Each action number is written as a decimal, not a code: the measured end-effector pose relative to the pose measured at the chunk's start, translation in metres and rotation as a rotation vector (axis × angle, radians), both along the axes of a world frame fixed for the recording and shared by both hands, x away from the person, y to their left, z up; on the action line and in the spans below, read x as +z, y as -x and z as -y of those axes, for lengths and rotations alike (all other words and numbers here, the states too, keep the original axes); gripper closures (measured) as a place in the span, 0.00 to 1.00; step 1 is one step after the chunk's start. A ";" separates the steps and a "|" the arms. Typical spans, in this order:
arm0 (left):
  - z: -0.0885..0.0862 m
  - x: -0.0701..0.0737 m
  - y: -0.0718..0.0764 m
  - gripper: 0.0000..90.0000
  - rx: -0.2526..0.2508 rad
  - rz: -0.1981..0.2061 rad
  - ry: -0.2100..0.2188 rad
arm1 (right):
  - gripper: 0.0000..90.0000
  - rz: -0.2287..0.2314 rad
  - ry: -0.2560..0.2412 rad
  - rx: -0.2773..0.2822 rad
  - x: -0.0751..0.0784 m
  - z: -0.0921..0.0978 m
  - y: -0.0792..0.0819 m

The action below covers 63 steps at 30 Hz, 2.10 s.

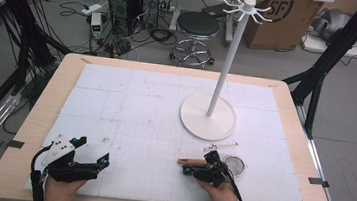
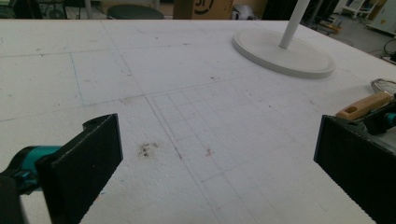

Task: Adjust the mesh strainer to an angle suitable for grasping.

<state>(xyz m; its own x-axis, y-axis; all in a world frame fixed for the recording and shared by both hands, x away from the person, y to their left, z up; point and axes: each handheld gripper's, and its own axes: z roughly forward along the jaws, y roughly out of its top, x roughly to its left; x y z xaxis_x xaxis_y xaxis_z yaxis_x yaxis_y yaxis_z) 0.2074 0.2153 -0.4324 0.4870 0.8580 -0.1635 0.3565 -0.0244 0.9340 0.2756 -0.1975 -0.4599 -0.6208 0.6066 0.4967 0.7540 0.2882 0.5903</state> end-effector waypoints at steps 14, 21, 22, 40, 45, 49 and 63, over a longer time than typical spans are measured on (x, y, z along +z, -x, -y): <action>0.000 0.000 0.000 0.02 0.001 0.003 0.006 | 1.00 0.048 0.095 -0.106 0.007 -0.018 -0.028; -0.001 0.000 0.001 0.02 0.003 0.004 0.007 | 1.00 0.088 0.132 -0.146 0.009 -0.021 -0.040; -0.001 0.000 0.001 0.02 0.003 0.004 0.007 | 1.00 0.092 0.126 -0.150 0.009 -0.020 -0.041; 0.002 -0.001 0.000 0.02 -0.003 -0.006 -0.004 | 1.00 0.030 0.056 -0.354 0.018 0.098 -0.052; 0.002 -0.001 0.000 0.02 -0.003 -0.007 -0.003 | 1.00 0.021 0.135 -0.393 0.013 0.117 -0.058; 0.002 -0.001 0.000 0.02 -0.003 -0.005 -0.004 | 1.00 0.005 0.120 -0.396 0.010 0.125 -0.058; 0.002 -0.001 0.000 0.02 -0.002 -0.007 -0.005 | 1.00 0.011 0.096 -0.331 0.008 0.126 -0.025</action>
<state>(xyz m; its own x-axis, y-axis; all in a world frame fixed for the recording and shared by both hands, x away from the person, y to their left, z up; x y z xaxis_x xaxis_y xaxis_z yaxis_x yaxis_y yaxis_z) 0.2071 0.2137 -0.4338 0.4875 0.8577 -0.1632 0.3635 -0.0294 0.9311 0.3009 -0.3233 -0.4520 -0.3876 0.8195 0.4221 0.8094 0.0835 0.5812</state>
